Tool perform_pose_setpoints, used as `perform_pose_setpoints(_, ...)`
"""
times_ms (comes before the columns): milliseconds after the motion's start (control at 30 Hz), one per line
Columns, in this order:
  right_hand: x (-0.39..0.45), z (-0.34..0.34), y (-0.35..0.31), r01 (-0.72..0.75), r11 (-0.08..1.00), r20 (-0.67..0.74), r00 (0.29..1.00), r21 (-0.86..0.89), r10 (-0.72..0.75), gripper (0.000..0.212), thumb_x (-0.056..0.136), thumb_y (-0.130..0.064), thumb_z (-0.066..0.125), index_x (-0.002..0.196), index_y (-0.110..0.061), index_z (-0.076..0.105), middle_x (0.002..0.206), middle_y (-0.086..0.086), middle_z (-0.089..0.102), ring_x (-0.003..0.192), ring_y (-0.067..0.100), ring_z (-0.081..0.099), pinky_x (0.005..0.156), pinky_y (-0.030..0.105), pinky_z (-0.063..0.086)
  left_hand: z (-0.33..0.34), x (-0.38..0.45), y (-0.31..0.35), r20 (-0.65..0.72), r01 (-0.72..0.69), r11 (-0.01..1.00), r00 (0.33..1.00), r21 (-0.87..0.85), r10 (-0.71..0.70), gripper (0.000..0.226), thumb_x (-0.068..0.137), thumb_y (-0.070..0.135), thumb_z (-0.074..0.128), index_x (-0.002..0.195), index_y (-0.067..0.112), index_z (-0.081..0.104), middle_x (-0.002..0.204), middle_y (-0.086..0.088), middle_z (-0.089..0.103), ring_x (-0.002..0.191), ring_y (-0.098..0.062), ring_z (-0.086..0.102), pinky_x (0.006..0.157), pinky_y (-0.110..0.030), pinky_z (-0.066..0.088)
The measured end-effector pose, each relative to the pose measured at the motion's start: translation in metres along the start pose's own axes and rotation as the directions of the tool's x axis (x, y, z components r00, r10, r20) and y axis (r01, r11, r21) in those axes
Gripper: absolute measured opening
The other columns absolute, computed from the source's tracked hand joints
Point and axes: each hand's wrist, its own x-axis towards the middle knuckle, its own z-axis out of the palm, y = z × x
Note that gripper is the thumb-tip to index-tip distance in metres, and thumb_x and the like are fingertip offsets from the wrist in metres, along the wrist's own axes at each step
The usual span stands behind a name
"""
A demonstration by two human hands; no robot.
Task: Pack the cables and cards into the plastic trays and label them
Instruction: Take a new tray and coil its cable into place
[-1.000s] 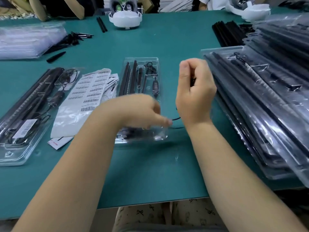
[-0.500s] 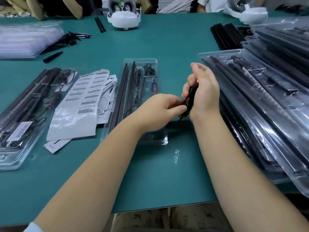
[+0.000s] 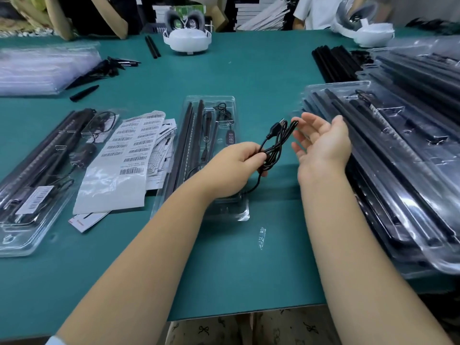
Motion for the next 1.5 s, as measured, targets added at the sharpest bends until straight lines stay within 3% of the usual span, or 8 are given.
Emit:
perform_pose_setpoints(333, 0.011, -0.005, 0.005, -0.118, 0.92, 0.331, 0.91, -0.374, 0.251, 0.04, 0.093, -0.042, 0.038, 0.081, -0.015, 0.065, 0.071, -0.001, 0.067, 0.067, 0.015, 0.055, 0.065, 0.029, 0.04, -0.01, -0.001, -0.012, 0.067, -0.024, 0.977, 0.997, -0.21, 0.038, 0.019, 0.097, 0.018, 0.053, 0.104, 0.029, 0.067, 0.072, 0.02, 0.062, 0.062, -0.001, 0.046, 0.062, -0.012, 0.039)
perform_pose_setpoints(500, 0.006, -0.006, 0.013, -0.183, 0.969, 0.576, 0.78, -0.165, 0.245, 0.074, 0.074, -0.075, 0.038, 0.095, -0.009, 0.065, 0.093, 0.011, 0.061, 0.082, 0.024, 0.06, 0.082, 0.039, 0.048, -0.01, 0.0, -0.008, 0.009, -0.013, 0.985, 1.0, -0.173, 0.015, 0.02, 0.098, 0.016, 0.05, 0.106, 0.024, 0.067, 0.079, 0.004, 0.06, 0.062, -0.005, 0.047, 0.062, -0.023, 0.038)
perform_pose_setpoints(633, -0.004, 0.004, 0.024, -0.215, 0.971, 0.495, 0.835, -0.106, 0.239, 0.023, 0.082, -0.033, 0.066, 0.077, -0.01, 0.062, 0.072, 0.008, 0.068, 0.062, 0.019, 0.066, 0.062, 0.031, 0.057, -0.002, -0.001, -0.004, 0.024, -0.075, 0.988, 0.997, 0.135, 0.072, 0.017, 0.095, 0.023, 0.056, 0.103, 0.013, 0.066, 0.077, 0.0, 0.06, 0.065, -0.007, 0.048, 0.066, -0.027, 0.041)
perform_pose_setpoints(967, 0.007, -0.007, 0.011, -0.374, 0.871, 0.305, 0.91, 0.319, 0.279, 0.04, 0.091, -0.043, 0.058, 0.063, -0.019, 0.043, 0.041, -0.011, 0.028, 0.031, 0.004, 0.027, 0.037, 0.014, 0.031, -0.001, -0.007, -0.004, 0.067, -0.122, 0.71, 0.992, 0.694, 0.105, 0.023, 0.08, 0.044, 0.063, 0.092, 0.025, 0.067, 0.141, 0.002, 0.041, 0.127, -0.019, 0.031, 0.106, -0.036, 0.028)
perform_pose_setpoints(1100, 0.009, -0.003, 0.008, -0.007, 0.996, 0.111, 0.994, -0.093, 0.018, 0.031, 0.091, -0.025, 0.054, 0.064, -0.019, 0.039, 0.045, -0.006, 0.028, 0.037, 0.012, 0.025, 0.039, 0.021, 0.029, -0.012, -0.009, -0.005, 0.075, -0.082, 0.783, 0.996, 0.617, 0.045, 0.021, 0.079, 0.04, 0.06, 0.096, 0.032, 0.068, 0.138, 0.008, 0.046, 0.125, -0.017, 0.034, 0.106, -0.04, 0.031)
perform_pose_setpoints(1200, 0.007, 0.004, 0.024, 0.474, 0.508, 0.31, 0.873, -0.719, -0.377, 0.038, 0.089, -0.027, 0.055, 0.059, -0.018, 0.035, 0.052, -0.004, 0.039, 0.049, 0.015, 0.035, 0.05, 0.026, 0.031, -0.012, -0.007, -0.008, 0.052, -0.093, 0.778, 0.996, 0.622, 0.078, 0.021, 0.083, 0.036, 0.059, 0.1, 0.038, 0.071, 0.124, 0.014, 0.055, 0.111, -0.019, 0.039, 0.101, -0.04, 0.036)
perform_pose_setpoints(1267, 0.001, 0.008, 0.032, 0.525, 0.378, 0.407, 0.843, -0.762, -0.351, 0.041, 0.09, -0.031, 0.054, 0.058, -0.018, 0.032, 0.051, -0.004, 0.039, 0.049, 0.011, 0.036, 0.046, 0.017, 0.031, -0.011, -0.005, -0.009, 0.013, -0.076, 0.801, 0.996, 0.593, 0.085, 0.017, 0.083, 0.034, 0.061, 0.095, 0.037, 0.073, 0.119, 0.015, 0.058, 0.107, -0.02, 0.039, 0.099, -0.039, 0.036)
perform_pose_setpoints(1500, 0.006, -0.003, 0.024, 0.37, 0.524, 0.408, 0.912, -0.767, -0.045, 0.023, 0.083, -0.03, 0.059, 0.068, -0.017, 0.046, 0.058, 0.0, 0.044, 0.051, 0.018, 0.038, 0.049, 0.027, 0.04, -0.005, 0.002, -0.016, -0.043, -0.012, 0.866, 0.998, 0.501, 0.039, 0.006, 0.091, 0.039, 0.057, 0.088, 0.035, 0.059, 0.125, 0.012, 0.052, 0.117, -0.021, 0.032, 0.101, -0.04, 0.031)
